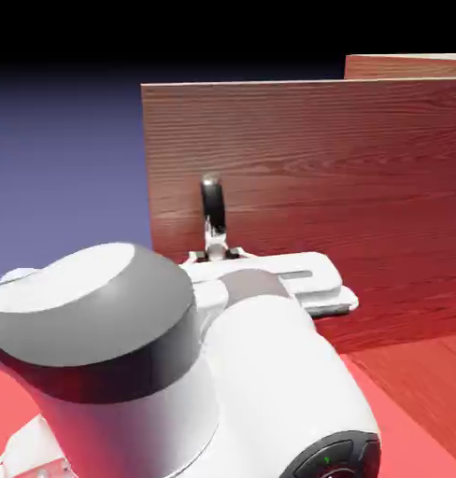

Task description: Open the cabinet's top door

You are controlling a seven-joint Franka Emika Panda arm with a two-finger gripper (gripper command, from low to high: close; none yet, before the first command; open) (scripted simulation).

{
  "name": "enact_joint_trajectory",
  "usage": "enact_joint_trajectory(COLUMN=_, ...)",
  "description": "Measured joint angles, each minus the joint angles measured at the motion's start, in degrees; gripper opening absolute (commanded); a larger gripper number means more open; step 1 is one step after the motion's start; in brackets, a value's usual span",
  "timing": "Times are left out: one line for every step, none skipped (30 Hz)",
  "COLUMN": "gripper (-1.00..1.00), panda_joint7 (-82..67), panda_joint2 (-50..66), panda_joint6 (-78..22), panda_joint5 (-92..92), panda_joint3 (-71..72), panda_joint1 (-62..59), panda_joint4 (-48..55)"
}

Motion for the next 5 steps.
enact_joint_trajectory(gripper=-1.0, panda_joint7=0.4, panda_joint2=-0.1, panda_joint6=-1.4, panda_joint5=-0.1, panda_joint3=-0.4, panda_joint1=1.5, panda_joint4=2.1)
enact_joint_trajectory(gripper=-1.0, panda_joint7=0.9, panda_joint2=-0.2, panda_joint6=-2.7, panda_joint5=-0.2, panda_joint3=-0.7, panda_joint1=2.9, panda_joint4=4.2)
enact_joint_trajectory(gripper=-1.0, panda_joint7=1.3, panda_joint2=-0.3, panda_joint6=-4.1, panda_joint5=-0.2, panda_joint3=-1.0, panda_joint1=4.4, panda_joint4=6.2)
enact_joint_trajectory(gripper=-1.0, panda_joint7=1.8, panda_joint2=-0.5, panda_joint6=-5.4, panda_joint5=-0.2, panda_joint3=-1.3, panda_joint1=5.9, panda_joint4=8.3)
enact_joint_trajectory(gripper=-1.0, panda_joint7=2.3, panda_joint2=-0.6, panda_joint6=-6.7, panda_joint5=-0.2, panda_joint3=-1.6, panda_joint1=7.3, panda_joint4=10.4)
